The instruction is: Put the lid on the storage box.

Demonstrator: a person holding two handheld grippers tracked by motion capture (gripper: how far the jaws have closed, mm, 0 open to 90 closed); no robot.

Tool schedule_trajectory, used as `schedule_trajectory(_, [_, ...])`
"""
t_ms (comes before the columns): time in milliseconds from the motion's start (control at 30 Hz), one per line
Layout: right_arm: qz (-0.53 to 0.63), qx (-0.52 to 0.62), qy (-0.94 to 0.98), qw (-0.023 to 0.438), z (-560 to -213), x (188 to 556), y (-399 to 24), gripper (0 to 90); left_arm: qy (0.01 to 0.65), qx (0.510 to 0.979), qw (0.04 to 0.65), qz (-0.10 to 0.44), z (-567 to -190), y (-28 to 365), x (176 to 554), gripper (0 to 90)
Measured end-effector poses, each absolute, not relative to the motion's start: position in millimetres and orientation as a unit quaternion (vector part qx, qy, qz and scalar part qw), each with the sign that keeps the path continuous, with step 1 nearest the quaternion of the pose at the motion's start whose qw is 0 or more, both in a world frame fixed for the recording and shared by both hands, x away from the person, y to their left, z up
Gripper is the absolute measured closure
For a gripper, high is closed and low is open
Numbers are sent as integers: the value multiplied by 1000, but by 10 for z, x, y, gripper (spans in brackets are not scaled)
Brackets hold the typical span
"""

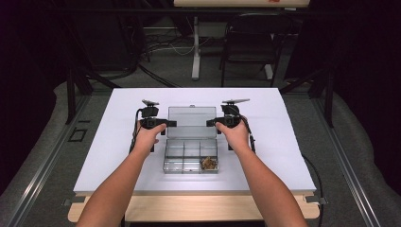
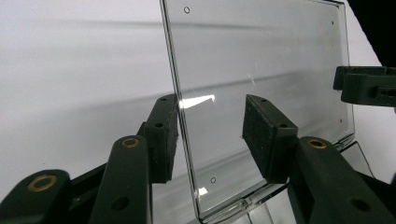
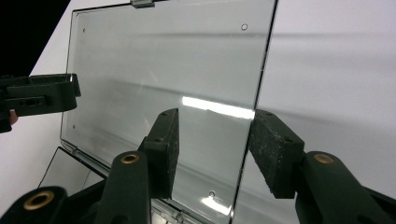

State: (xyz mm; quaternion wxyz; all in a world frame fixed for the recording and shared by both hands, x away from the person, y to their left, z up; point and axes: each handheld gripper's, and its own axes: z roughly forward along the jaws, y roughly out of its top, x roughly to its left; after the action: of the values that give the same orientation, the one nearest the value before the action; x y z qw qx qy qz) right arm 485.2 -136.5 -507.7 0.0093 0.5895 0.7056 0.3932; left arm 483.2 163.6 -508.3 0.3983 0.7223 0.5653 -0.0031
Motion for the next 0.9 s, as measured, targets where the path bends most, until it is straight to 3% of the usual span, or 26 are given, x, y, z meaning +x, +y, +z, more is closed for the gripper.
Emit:
schedule_trajectory(333, [392,578,714,39,-5006,4777,-1321,531,558,724,407,2,-5029,1661,4788,588])
schedule_trajectory(900, [393,569,721,46,-4942,4729,-1323,539,556,725,406,11,-4977,1656,4748,619])
